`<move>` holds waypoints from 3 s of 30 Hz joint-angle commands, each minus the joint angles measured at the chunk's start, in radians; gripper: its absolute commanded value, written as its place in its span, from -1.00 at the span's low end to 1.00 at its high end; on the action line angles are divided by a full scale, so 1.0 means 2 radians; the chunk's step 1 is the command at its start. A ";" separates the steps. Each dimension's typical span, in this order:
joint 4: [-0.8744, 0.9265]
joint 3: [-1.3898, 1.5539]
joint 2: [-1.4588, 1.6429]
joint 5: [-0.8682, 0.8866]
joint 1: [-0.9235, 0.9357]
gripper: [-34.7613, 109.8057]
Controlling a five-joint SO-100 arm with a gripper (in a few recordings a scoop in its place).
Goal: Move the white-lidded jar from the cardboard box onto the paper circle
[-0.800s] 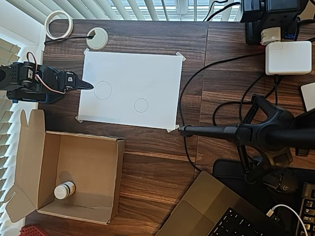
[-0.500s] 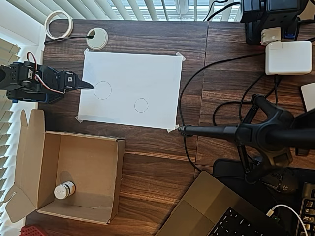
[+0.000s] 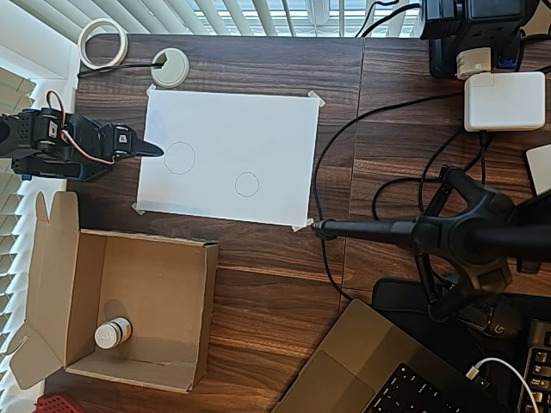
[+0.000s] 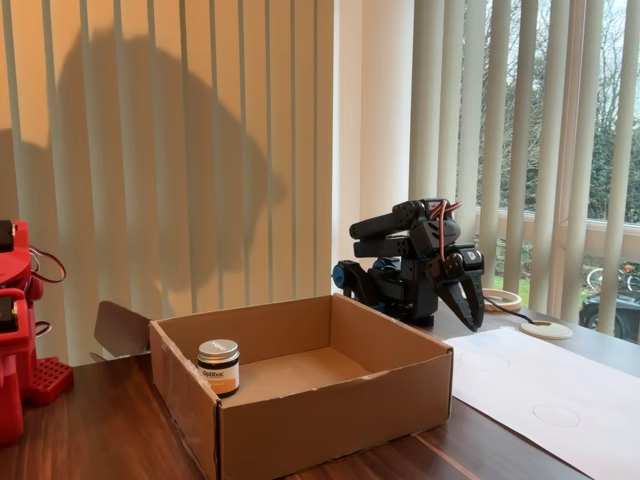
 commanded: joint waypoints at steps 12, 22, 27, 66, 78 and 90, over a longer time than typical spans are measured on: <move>0.002 -0.008 0.033 -0.004 -0.005 -0.52; 0.002 -0.008 0.033 -0.004 -0.005 -0.52; 0.002 -0.008 0.033 -0.004 -0.005 -0.52; -0.070 -0.081 -0.044 -0.087 0.037 -0.06; -0.086 -0.298 -0.252 -0.316 0.176 -0.06; -0.218 -0.474 -0.497 -0.539 0.399 0.00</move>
